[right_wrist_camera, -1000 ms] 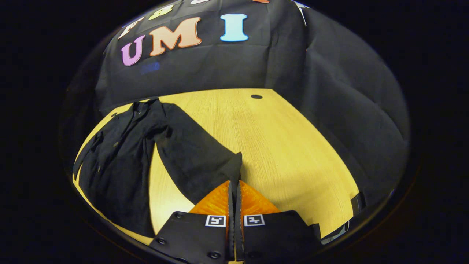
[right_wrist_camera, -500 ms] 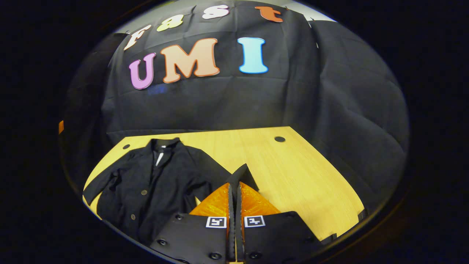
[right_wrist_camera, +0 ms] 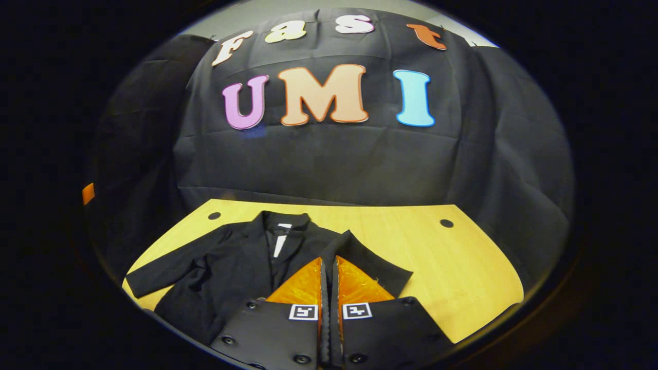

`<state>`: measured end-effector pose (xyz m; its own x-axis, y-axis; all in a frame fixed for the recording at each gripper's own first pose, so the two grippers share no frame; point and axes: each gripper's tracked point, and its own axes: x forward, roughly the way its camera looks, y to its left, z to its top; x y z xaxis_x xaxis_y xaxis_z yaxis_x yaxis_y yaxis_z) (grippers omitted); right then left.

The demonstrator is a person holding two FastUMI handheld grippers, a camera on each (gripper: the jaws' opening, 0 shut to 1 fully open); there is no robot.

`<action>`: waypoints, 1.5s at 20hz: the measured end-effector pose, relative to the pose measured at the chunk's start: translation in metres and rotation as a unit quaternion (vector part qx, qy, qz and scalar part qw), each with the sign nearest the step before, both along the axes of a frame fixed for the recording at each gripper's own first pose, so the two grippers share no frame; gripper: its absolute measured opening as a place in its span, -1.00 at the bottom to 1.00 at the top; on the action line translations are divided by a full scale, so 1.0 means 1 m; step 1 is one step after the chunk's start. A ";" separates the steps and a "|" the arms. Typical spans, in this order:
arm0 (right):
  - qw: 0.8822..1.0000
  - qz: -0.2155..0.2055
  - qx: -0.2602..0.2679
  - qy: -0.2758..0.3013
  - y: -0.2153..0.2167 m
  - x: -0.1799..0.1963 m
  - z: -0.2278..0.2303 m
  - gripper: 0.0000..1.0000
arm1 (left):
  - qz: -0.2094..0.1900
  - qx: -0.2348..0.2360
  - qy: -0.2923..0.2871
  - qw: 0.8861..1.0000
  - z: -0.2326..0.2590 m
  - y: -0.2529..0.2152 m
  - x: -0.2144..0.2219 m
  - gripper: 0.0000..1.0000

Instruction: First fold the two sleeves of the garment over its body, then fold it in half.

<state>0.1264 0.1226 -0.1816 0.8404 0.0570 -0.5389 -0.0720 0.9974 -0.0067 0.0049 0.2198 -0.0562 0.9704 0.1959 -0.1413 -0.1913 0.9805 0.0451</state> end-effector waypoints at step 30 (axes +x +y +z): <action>0.988 0.147 0.019 0.041 0.217 0.034 -0.026 0.97 | 0.023 -0.012 0.157 0.987 -0.142 0.105 -0.049 0.90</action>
<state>0.1607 0.3401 -0.2071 0.7380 0.3130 -0.5978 -0.3573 0.9328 0.0474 -0.0440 0.3243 -0.1980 0.8681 0.2315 -0.4391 -0.2160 0.9726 0.0859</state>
